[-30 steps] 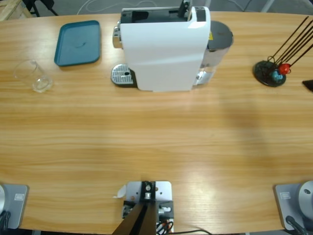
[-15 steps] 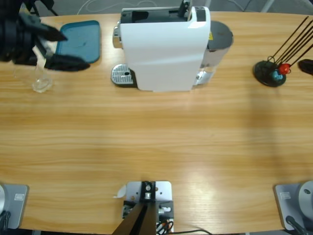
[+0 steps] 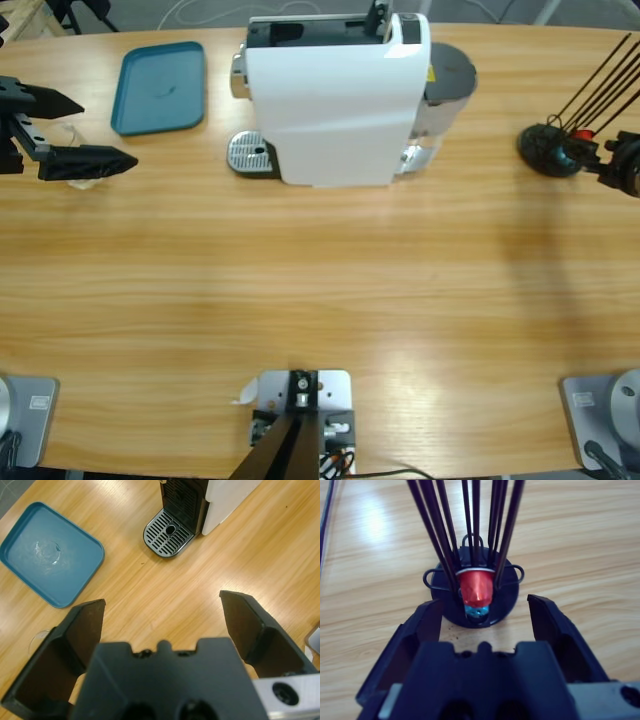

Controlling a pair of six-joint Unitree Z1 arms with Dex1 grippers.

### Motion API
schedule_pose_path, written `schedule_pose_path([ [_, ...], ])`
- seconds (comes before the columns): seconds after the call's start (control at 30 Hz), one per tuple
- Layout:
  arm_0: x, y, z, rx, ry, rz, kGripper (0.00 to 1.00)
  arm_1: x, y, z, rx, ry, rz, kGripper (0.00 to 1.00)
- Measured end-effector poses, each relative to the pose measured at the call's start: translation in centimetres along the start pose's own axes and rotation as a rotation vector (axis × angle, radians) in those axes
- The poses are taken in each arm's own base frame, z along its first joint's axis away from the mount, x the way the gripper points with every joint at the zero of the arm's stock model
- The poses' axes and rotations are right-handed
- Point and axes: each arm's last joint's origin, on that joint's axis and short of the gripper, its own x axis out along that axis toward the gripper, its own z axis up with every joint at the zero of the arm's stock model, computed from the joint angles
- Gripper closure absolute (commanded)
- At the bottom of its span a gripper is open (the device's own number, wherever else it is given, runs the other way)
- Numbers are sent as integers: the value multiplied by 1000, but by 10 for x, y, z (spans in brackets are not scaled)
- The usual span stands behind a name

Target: Pour coffee

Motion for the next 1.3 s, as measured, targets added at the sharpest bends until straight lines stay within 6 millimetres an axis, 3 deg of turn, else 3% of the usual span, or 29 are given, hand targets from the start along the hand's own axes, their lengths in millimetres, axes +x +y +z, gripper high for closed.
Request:
schedule_pose_path([
  [0.13, 0, 0, 0, 0, -1, 0, 0, 9, -1, -1, 15, 3, 9, 417],
  [0.17, 0, 0, 0, 0, -1, 0, 0, 11, -1, 0, 18, 1, 11, 516],
  [0.3, 0, 0, 0, 0, -1, 0, 0, 14, -2, 2, 28, -8, 23, 532],
  [0.37, 0, 0, 0, 0, -1, 0, 0, 17, -4, 3, 36, -12, 21, 653],
  [0.4, 0, 0, 0, 0, -1, 0, 0, 18, -5, 3, 37, -11, 23, 661],
  [1.3, 6, -1, -9, -3, 19, -2, 0, 13, -7, 0, 8, -15, 51, 661],
])
